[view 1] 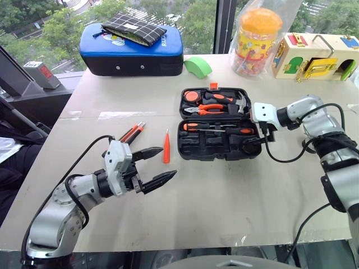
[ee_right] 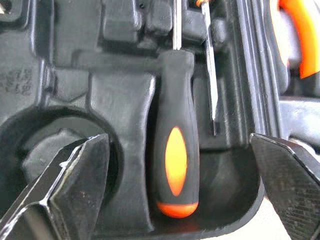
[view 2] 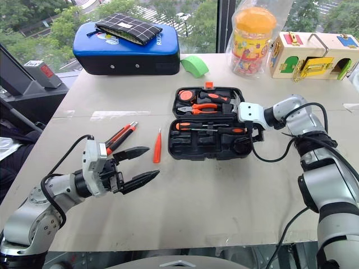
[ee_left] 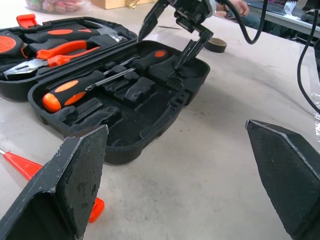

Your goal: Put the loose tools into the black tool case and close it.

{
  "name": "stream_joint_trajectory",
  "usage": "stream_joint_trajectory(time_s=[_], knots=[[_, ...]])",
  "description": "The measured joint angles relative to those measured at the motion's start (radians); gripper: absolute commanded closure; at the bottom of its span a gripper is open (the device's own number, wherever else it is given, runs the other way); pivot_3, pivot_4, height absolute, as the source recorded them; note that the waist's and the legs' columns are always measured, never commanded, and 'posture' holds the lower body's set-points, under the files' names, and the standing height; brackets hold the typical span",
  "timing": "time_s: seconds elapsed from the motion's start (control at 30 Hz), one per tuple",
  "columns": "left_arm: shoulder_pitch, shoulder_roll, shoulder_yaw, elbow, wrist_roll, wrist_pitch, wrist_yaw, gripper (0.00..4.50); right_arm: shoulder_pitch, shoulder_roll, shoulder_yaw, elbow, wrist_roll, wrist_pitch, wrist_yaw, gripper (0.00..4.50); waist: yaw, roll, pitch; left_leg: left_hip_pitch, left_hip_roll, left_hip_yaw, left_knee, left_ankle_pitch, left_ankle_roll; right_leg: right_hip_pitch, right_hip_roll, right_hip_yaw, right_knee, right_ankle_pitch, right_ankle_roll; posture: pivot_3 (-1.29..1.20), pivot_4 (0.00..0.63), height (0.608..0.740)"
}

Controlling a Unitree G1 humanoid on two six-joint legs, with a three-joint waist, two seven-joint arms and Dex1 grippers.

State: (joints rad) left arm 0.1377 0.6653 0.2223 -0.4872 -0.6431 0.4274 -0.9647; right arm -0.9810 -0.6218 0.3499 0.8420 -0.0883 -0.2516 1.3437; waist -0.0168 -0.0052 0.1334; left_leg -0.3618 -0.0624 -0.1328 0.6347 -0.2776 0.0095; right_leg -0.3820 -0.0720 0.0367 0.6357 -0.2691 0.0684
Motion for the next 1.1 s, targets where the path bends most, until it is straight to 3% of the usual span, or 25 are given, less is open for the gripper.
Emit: stream_joint_trajectory(time_s=[0.03, 0.1, 0.17, 0.33, 0.47, 0.57, 0.87, 0.97, 1.03, 1.1], knots=[[0.000, 0.000, 0.000, 0.002, 0.001, 0.000, 0.000, 0.00, 0.007, -0.002, -0.009, -0.020, 0.008, 0.009, 0.008, 0.68, 0.000, 0.000, 0.000, 0.000, 0.000, 0.000, 0.000, 0.000, 0.000, 0.000, 0.000, 0.000, 0.000, 0.000, 0.000, 0.00, 0.150, 0.740], [-0.004, 0.000, -0.002, 0.008, 0.004, -0.001, 0.001, 0.00, 0.034, -0.006, -0.045, -0.093, 0.050, 0.087, 0.024, 1.16, 0.001, 0.000, 0.000, 0.000, 0.000, 0.000, 0.000, 0.000, 0.000, 0.000, 0.000, 0.000, 0.000, 0.000, 0.000, 0.00, 0.150, 0.740], [-0.010, -0.001, -0.005, 0.014, 0.011, -0.002, 0.002, 0.00, 0.067, 0.004, -0.101, -0.216, 0.128, 0.235, 0.016, 2.13, 0.002, 0.001, 0.001, -0.001, 0.000, -0.001, 0.000, 0.000, 0.000, 0.000, 0.000, 0.001, 0.000, 0.000, 0.000, 0.00, 0.150, 0.740], [-0.015, -0.002, -0.007, 0.025, 0.012, -0.007, 0.001, 0.00, 0.191, 0.074, -0.235, -0.527, 0.260, 0.569, -0.163, 4.34, 0.004, 0.000, 0.000, -0.001, 0.001, -0.002, -0.001, 0.000, 0.000, 0.000, 0.000, 0.003, 0.000, 0.000, 0.000, 0.00, 0.150, 0.740], [-0.017, -0.002, -0.007, 0.028, 0.012, -0.016, 0.001, 0.00, 0.314, 0.155, -0.246, -0.598, 0.222, 0.641, -0.384, 4.44, 0.007, 0.000, 0.000, -0.001, 0.000, -0.001, -0.001, 0.000, 0.000, -0.001, -0.001, 0.003, 0.000, 0.000, 0.000, 0.00, 0.150, 0.740], [-0.022, -0.002, -0.008, 0.031, 0.012, -0.018, 0.001, 0.00, 0.367, 0.152, -0.195, -0.599, 0.140, 0.623, -0.474, 4.44, 0.006, 0.000, 0.000, -0.002, -0.001, 0.002, -0.001, 0.000, 0.000, -0.004, -0.001, 0.003, 0.002, 0.000, 0.000, 0.00, 0.150, 0.740], [-0.083, 0.004, -0.036, 0.035, 0.015, 0.000, 0.022, 0.00, 0.388, 0.103, -0.100, -0.634, 0.012, 0.458, -0.502, 4.44, 0.003, -0.006, -0.006, 0.000, 0.000, 0.002, -0.001, 0.000, 0.000, -0.004, 0.001, 0.003, 0.003, 0.000, 0.000, 0.00, 0.150, 0.740], [-0.081, 0.002, -0.035, 0.034, 0.017, 0.019, 0.063, 0.00, 0.421, 0.114, -0.138, -0.648, 0.047, 0.438, -0.511, 4.44, 0.004, -0.006, -0.006, -0.001, 0.000, 0.002, -0.001, 0.000, 0.000, -0.004, 0.001, 0.003, 0.003, 0.000, 0.000, 0.00, 0.150, 0.740], [-0.081, -0.018, -0.030, 0.034, 0.030, 0.034, 0.129, 0.00, 0.468, 0.135, -0.206, -0.728, 0.158, 0.488, -0.491, 4.44, 0.005, -0.004, -0.004, -0.002, 0.000, 0.002, -0.001, 0.000, 0.000, -0.005, 0.001, 0.003, 0.003, 0.000, 0.000, 0.00, 0.150, 0.740], [-0.089, -0.038, -0.016, 0.042, 0.047, 0.063, 0.215, 0.00, 0.504, 0.132, -0.261, -0.872, 0.292, 0.565, -0.449, 3.57, 0.005, -0.003, -0.004, -0.003, 0.000, 0.001, -0.001, 0.000, 0.000, -0.006, 0.001, 0.003, 0.003, 0.000, 0.000, 0.00, 0.150, 0.740]])
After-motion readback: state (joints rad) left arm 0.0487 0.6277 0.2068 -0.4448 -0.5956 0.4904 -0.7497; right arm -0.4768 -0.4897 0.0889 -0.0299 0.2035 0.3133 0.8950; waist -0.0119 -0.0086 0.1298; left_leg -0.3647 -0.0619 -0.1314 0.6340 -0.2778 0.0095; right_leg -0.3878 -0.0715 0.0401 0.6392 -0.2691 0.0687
